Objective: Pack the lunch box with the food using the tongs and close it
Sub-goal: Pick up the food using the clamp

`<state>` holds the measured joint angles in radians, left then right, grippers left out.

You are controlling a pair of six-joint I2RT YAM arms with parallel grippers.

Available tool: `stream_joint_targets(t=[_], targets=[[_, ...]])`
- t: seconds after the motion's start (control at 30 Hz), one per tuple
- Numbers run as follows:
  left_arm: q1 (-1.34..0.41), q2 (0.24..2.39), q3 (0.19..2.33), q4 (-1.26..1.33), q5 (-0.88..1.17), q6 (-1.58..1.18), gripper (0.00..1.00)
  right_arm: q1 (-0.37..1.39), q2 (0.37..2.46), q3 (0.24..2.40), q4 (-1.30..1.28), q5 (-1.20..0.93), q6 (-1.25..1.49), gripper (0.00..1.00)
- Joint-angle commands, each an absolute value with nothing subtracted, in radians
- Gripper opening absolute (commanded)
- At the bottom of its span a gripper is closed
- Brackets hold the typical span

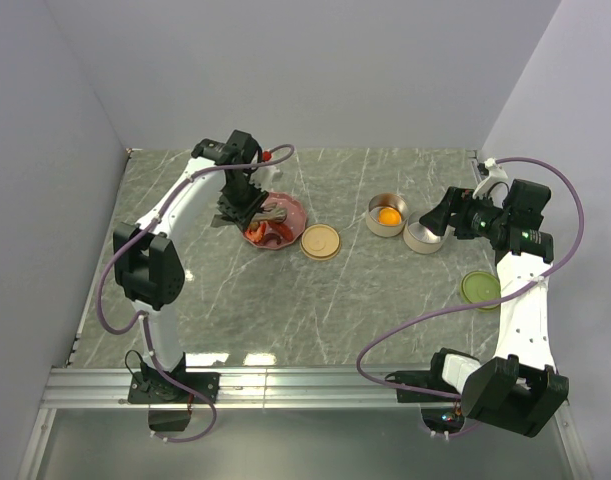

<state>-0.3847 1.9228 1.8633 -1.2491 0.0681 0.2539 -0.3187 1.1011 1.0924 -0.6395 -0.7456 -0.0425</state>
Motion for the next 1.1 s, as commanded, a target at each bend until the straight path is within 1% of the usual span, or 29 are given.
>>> stream_joint_targets(t=[0.0, 0.23, 0.4, 0.57, 0.77, 1.07], targets=[[-0.396, 1.881, 1.911, -1.266, 0.101, 0.267, 0.25, -0.314, 1.091, 1.094, -0.621, -0.753, -0.046, 0.89], [-0.413, 1.893, 1.881, -1.256, 0.089, 0.264, 0.29, -0.316, 1.091, 1.091, -0.618, -0.753, -0.046, 0.89], [-0.417, 1.914, 1.887, -1.258, 0.091, 0.264, 0.39, -0.316, 1.092, 1.097, -0.623, -0.75, -0.051, 0.89], [-0.417, 1.924, 1.884, -1.247, 0.089, 0.262, 0.45, -0.314, 1.091, 1.092, -0.623, -0.749, -0.052, 0.89], [-0.417, 1.931, 1.879, -1.232, 0.091, 0.262, 0.49, -0.314, 1.089, 1.086, -0.62, -0.752, -0.051, 0.89], [-0.417, 1.93, 1.887, -1.209, 0.095, 0.255, 0.5, -0.314, 1.092, 1.086, -0.624, -0.746, -0.057, 0.89]])
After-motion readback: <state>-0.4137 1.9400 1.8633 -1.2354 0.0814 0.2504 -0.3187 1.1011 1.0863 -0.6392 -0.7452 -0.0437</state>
